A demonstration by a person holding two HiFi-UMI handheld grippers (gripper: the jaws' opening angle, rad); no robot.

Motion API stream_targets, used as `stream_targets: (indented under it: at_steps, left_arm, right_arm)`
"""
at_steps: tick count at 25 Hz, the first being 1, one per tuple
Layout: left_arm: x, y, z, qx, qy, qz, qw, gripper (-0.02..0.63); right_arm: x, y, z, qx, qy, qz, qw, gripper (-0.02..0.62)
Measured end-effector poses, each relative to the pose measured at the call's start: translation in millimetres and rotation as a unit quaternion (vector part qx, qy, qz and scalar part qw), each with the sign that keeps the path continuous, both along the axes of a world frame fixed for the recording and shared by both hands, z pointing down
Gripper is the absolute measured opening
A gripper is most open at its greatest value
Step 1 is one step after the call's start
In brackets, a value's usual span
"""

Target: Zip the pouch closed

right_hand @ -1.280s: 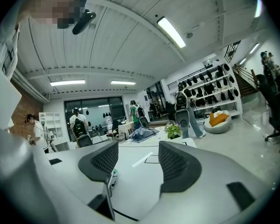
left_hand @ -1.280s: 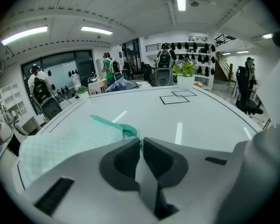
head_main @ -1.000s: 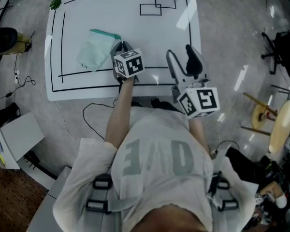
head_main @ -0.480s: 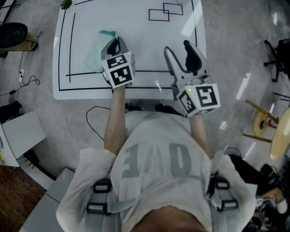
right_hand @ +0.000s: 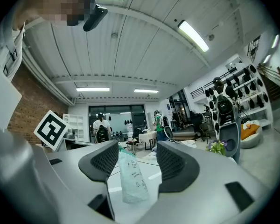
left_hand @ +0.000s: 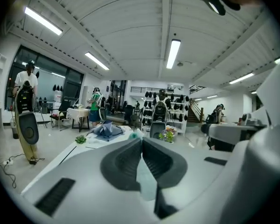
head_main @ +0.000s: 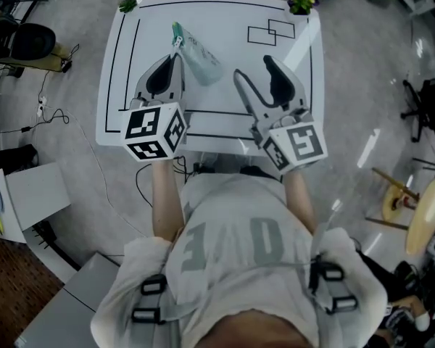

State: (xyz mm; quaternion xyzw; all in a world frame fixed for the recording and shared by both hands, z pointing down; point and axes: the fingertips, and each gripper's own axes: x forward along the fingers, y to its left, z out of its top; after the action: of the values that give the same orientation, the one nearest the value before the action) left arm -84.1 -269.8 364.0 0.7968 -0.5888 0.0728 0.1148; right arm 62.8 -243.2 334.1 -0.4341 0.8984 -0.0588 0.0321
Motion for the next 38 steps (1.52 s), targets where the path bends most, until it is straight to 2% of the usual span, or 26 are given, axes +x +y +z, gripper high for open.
stream_targets:
  at_steps: [3,11,17,25,32,38]
  left_arm:
    - [-10,16,-8,0.017,-0.002,0.031,0.9994,0.014]
    - [-28,51,-15,0.027,-0.02,0.114,0.993,0.014]
    - [-19,67,-12,0.032,-0.038,0.184,0.9817,0.014]
    - [11,85,-24,0.068,-0.033,0.261,0.9624,0.014]
    - [25,98,-28,0.079,-0.027,0.295,0.9519,0.014]
    - [22,103,-28,0.075,-0.025,0.297,0.9516,0.014]
  right_arm:
    - [-22,3,-3,0.005,-0.002,-0.021,1.0,0.25]
    - [-81,25,-2,0.02,0.01,-0.082,0.996,0.25]
    - [-101,36,-8,0.033,0.0,-0.114,0.993,0.25]
    - [-105,44,-13,0.028,-0.011,-0.149,0.988,0.25]
    - [-109,58,-15,-0.019,-0.091,-0.215,0.972,0.245]
    - [-106,57,-18,-0.033,-0.125,-0.217,0.968,0.127]
